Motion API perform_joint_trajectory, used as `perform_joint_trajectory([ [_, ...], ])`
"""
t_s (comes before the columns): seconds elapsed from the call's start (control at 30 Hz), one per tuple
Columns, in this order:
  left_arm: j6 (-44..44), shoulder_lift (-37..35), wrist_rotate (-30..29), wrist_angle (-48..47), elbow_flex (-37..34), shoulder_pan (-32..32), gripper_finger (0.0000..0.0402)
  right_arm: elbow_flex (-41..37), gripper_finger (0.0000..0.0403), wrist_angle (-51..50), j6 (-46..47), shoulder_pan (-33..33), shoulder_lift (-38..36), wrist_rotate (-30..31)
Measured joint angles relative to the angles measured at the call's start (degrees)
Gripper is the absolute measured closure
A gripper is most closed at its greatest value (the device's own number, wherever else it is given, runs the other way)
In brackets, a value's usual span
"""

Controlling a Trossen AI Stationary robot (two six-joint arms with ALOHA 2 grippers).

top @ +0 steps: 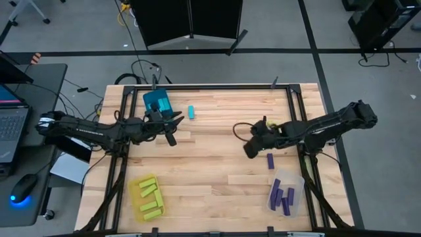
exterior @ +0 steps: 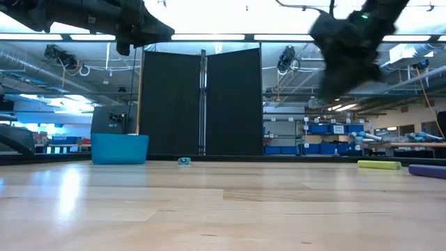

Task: Sort blocks
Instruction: Put the purple block into the transparent bin

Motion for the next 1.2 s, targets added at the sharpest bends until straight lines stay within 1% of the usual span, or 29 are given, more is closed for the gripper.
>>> perform_joint_trajectory([
  [0.1,-0.16,0.00,0.02,0.15,0.00,0.30,0.0292,-0.48,0.0247,-10.25,9.49,1.04,-0.07,-5.67],
  [0.13,-0.04,0.00,0.02,0.22,0.00,0.32,0.0292,-0.95,0.0247,-12.24,11.86,1.49,-0.05,-7.39],
  [0.2,0.35,0.00,0.04,0.33,0.00,0.32,0.0292,-2.12,0.0247,-13.76,15.49,2.50,-0.05,-9.76],
  [0.37,0.54,0.02,0.11,0.25,0.00,0.32,0.0292,-5.02,0.0247,-13.47,21.72,4.54,-0.02,-14.11],
  [0.47,0.56,0.04,0.11,0.20,0.00,0.32,0.0292,-6.90,0.0243,-13.34,25.19,5.79,-0.02,-15.53],
  [0.53,0.66,0.04,0.11,0.20,0.00,0.32,0.0292,-8.50,0.0233,-13.20,27.48,6.60,-0.02,-16.36],
  [0.7,0.87,0.04,0.11,0.22,0.00,0.32,0.0292,-12.02,0.0183,-11.65,31.30,7.47,0.00,-17.28],
  [0.8,0.87,0.04,0.11,0.22,0.00,0.32,0.0292,-14.43,0.0154,-7.25,31.61,7.45,0.00,-17.88],
  [0.9,0.87,0.04,0.11,0.22,0.00,0.32,0.0292,-16.80,0.0135,-2.95,32.38,7.25,0.00,-18.47],
  [1.03,0.87,0.04,0.11,0.22,0.00,0.32,0.0292,-19.68,0.0130,-2.07,35.86,7.41,0.00,-18.66],
  [1.2,0.87,0.04,0.11,0.26,0.00,0.34,0.0292,-21.35,0.0148,-1.09,36.89,7.84,-0.15,-18.58],
])
